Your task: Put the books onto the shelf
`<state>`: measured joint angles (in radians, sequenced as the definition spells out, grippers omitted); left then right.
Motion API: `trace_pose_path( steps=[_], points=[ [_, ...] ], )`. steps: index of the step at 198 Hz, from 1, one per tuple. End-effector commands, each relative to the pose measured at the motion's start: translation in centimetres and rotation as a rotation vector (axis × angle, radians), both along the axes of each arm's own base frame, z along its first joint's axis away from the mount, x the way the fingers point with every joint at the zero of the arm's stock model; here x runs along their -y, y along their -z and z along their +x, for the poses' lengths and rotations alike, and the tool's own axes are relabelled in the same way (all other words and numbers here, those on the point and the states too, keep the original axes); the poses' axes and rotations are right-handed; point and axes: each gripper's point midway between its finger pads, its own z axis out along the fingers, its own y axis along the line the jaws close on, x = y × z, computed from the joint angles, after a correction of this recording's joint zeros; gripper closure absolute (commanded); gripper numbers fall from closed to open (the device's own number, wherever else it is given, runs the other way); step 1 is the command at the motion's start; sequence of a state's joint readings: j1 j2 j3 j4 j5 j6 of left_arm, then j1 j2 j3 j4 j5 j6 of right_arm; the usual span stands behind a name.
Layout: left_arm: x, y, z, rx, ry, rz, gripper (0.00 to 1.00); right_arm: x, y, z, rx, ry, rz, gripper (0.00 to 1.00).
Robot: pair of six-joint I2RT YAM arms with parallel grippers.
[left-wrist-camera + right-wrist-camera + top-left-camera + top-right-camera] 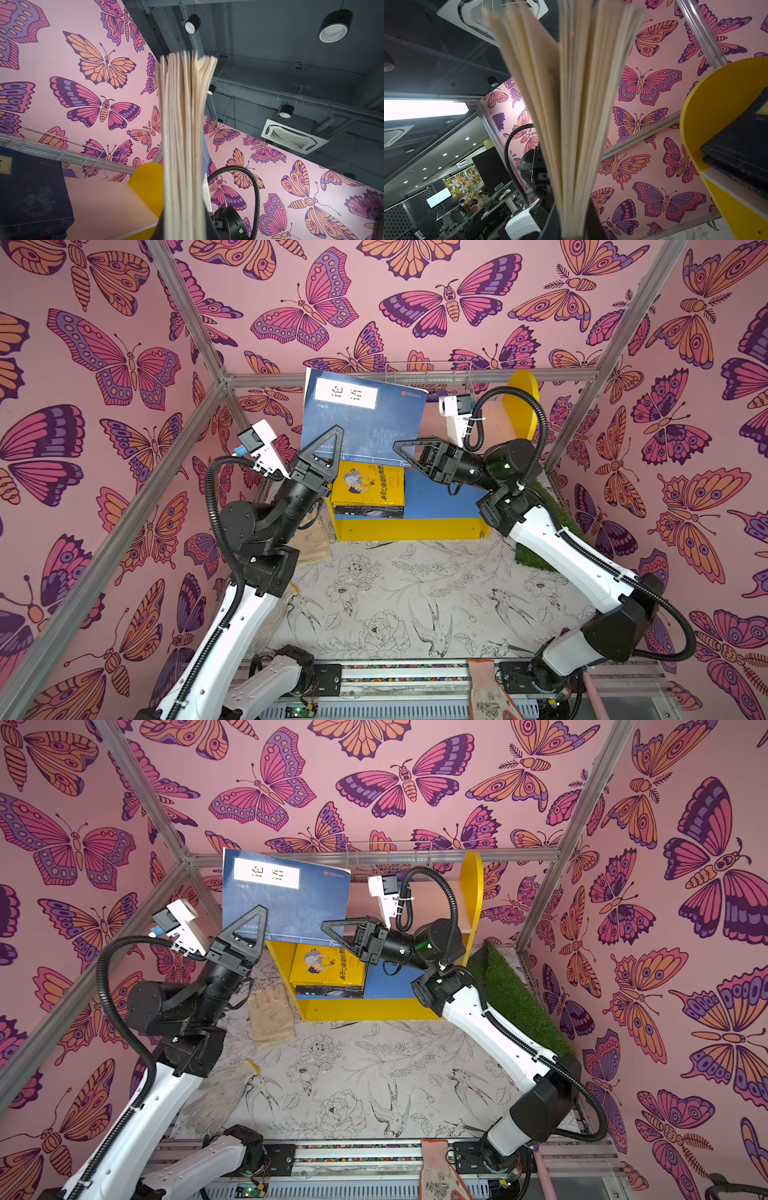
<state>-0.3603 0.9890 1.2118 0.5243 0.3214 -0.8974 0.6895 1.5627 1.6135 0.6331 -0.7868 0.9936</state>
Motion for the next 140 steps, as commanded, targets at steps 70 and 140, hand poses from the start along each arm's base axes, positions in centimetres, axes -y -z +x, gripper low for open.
trace_pose_path(
  steps=[70,140],
  points=[
    [-4.1,11.1,3.7,-0.359,-0.377,0.226,0.09,1.1,-2.0,4.7,-0.034,0.195,-0.176,1.00],
    [-9.1,26.0,2.7,-0.883,-0.597,0.372,0.18,-0.8,-1.3,12.8,-0.205,0.200,-0.211,1.00]
  ],
)
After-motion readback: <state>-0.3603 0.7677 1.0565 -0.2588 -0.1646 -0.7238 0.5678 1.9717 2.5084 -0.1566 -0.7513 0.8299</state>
